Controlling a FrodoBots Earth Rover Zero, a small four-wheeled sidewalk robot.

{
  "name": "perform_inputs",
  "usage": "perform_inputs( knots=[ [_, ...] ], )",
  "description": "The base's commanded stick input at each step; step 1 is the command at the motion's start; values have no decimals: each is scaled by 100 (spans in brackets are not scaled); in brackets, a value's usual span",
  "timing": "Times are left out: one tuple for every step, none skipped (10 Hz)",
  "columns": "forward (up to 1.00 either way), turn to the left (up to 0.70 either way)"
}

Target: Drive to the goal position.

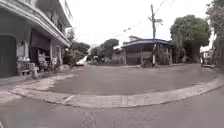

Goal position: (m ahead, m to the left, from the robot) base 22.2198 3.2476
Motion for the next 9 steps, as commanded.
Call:
perform_inputs(
  knots=[
    [70,0],
    [70,0],
    [70,0],
    [70,0],
    [70,0],
    [70,0],
    [70,0],
    [70,0],
    [70,0]
  ],
)
